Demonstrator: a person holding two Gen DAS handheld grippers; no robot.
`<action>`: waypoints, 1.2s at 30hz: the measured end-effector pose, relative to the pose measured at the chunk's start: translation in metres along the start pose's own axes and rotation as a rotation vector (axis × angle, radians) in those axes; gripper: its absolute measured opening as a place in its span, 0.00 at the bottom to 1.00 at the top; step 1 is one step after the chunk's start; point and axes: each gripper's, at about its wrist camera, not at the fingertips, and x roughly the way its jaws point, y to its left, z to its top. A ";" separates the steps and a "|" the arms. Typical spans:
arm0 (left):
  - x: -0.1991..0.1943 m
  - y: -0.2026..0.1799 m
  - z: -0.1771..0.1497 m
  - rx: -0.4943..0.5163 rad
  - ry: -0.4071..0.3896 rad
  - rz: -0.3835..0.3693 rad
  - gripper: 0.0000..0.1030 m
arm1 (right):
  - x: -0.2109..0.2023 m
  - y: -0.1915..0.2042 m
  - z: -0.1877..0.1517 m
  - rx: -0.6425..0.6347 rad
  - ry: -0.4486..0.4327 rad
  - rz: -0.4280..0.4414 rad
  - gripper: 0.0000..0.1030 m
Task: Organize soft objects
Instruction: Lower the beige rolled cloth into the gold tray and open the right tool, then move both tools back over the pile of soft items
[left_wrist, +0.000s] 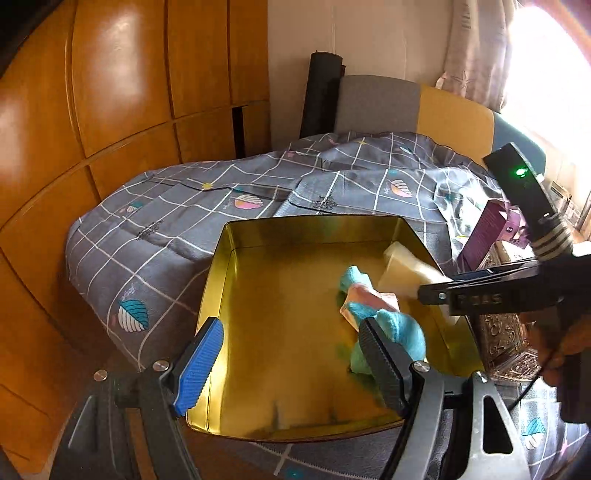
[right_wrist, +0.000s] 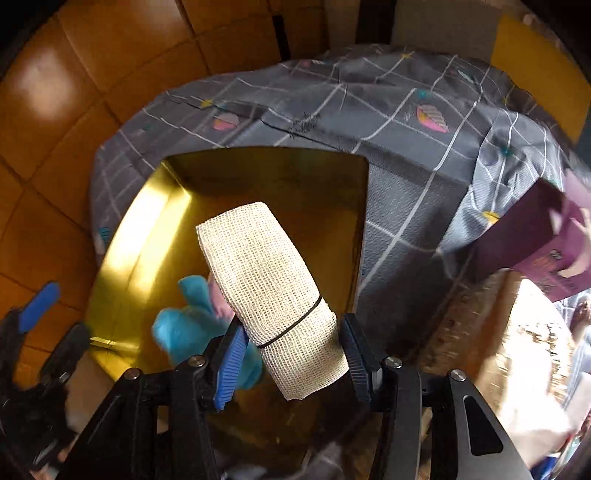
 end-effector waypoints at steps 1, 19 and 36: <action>0.000 0.001 -0.001 -0.001 -0.001 0.002 0.75 | 0.004 0.003 0.001 -0.004 -0.010 -0.016 0.54; -0.011 0.009 0.004 -0.055 -0.027 0.031 0.75 | -0.048 0.042 -0.042 -0.096 -0.303 -0.257 0.70; -0.034 -0.021 0.011 0.008 -0.070 0.007 0.75 | -0.118 0.034 -0.069 -0.001 -0.518 -0.279 0.75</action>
